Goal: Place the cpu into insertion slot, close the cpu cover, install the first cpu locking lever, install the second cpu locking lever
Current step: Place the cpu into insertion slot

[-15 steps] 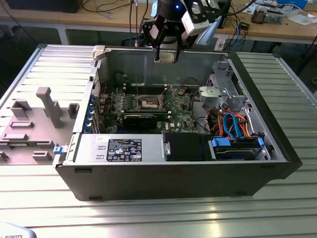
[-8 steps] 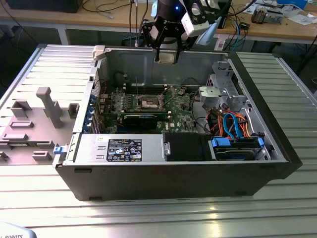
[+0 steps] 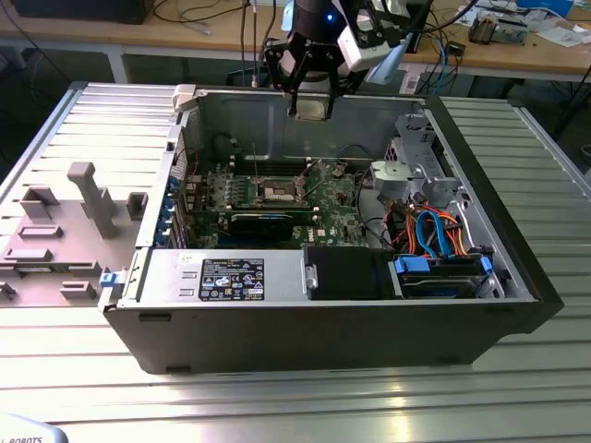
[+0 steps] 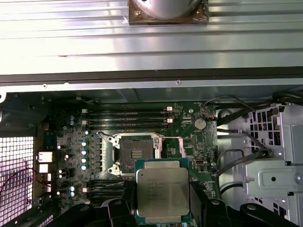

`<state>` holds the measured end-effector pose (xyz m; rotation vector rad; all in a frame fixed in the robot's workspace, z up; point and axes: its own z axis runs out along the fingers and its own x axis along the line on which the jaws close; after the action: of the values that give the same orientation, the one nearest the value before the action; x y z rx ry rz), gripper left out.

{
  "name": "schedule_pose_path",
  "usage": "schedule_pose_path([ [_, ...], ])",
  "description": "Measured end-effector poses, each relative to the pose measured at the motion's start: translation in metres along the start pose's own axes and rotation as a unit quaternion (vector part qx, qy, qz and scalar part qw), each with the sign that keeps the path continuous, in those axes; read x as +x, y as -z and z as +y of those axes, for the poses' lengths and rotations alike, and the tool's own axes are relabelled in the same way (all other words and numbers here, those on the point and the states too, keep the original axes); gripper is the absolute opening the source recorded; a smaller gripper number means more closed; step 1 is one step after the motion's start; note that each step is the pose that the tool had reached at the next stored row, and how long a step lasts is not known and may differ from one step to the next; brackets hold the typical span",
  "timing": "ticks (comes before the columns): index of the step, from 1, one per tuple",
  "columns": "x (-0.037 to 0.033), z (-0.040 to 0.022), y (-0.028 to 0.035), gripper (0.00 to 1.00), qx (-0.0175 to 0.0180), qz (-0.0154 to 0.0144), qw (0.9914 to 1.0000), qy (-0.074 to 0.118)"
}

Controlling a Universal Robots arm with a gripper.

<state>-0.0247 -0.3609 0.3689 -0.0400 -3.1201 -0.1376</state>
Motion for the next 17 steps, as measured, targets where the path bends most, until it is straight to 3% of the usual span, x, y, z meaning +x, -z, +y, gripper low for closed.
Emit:
schedule_pose_path([
  [17, -0.0001, -0.0007, -0.0044, 0.55, 0.0000, 0.0000, 1.00000, 0.000],
])
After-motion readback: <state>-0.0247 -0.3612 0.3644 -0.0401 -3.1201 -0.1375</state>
